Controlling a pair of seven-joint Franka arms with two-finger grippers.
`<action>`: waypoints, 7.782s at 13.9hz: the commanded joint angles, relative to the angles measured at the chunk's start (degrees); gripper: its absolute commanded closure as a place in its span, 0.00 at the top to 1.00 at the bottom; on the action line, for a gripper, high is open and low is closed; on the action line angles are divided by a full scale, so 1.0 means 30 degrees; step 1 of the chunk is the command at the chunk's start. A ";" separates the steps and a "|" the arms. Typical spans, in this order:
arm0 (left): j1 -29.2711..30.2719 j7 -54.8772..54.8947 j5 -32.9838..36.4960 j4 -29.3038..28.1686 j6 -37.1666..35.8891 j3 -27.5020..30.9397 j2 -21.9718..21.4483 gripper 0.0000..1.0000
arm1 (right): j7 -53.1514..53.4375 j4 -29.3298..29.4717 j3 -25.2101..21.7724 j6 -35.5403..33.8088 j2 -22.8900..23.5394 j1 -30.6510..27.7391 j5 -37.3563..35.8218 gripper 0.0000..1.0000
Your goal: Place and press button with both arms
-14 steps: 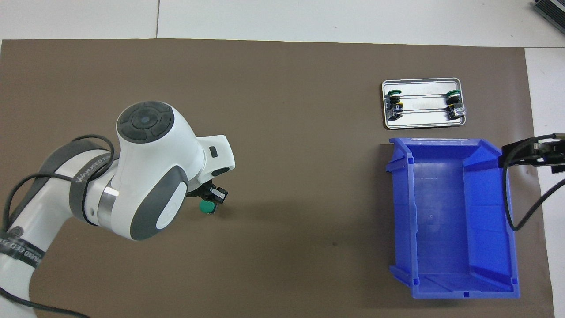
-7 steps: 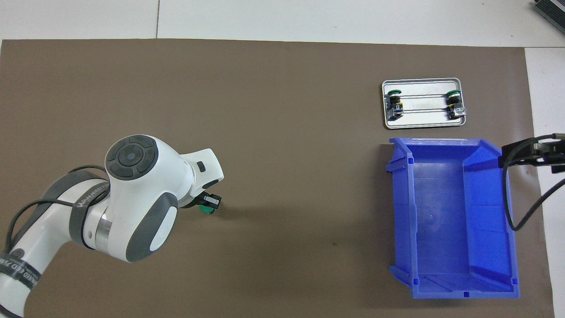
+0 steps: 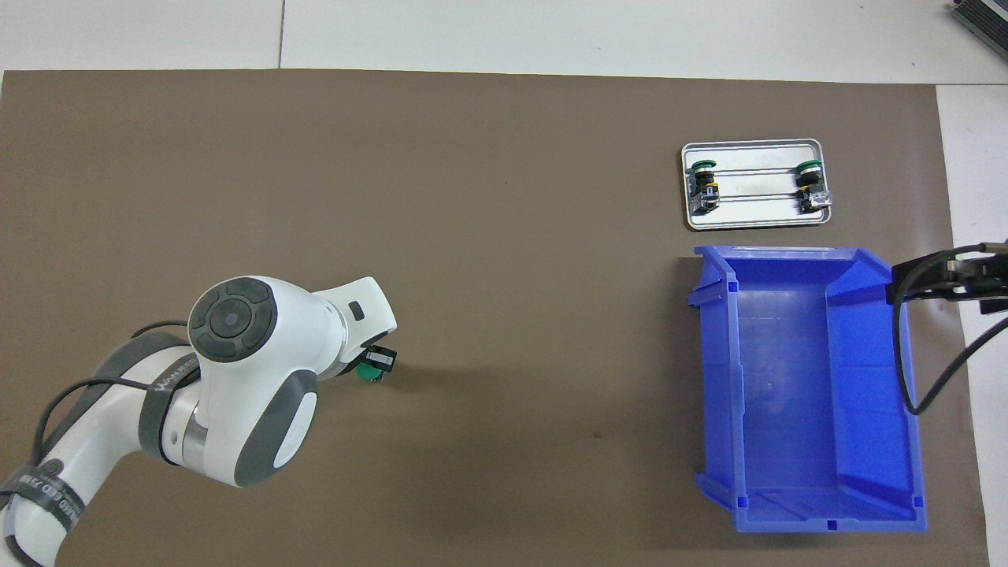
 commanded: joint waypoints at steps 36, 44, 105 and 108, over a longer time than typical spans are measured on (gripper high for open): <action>0.7424 0.2253 0.0529 1.3089 -0.9706 0.0278 0.2657 0.84 | 0.1618 -0.0889 0.0176 0.1816 -0.0597 0.2588 0.0052 1.00; 0.7043 0.2312 0.3020 1.5496 -1.3988 0.0015 0.3479 0.86 | 1.3324 0.0337 0.0205 0.5004 0.2998 1.0201 0.0990 1.00; 0.9504 0.2166 0.2287 0.9698 -0.7372 -0.1714 0.0696 1.00 | 1.6461 0.1252 0.0410 0.8650 0.5242 1.1365 -0.0124 0.00; 0.9212 0.2166 0.2287 0.9873 -0.7664 -0.1714 0.0755 1.00 | 1.2334 0.0579 0.0439 0.6777 0.3160 0.7967 -0.0065 0.00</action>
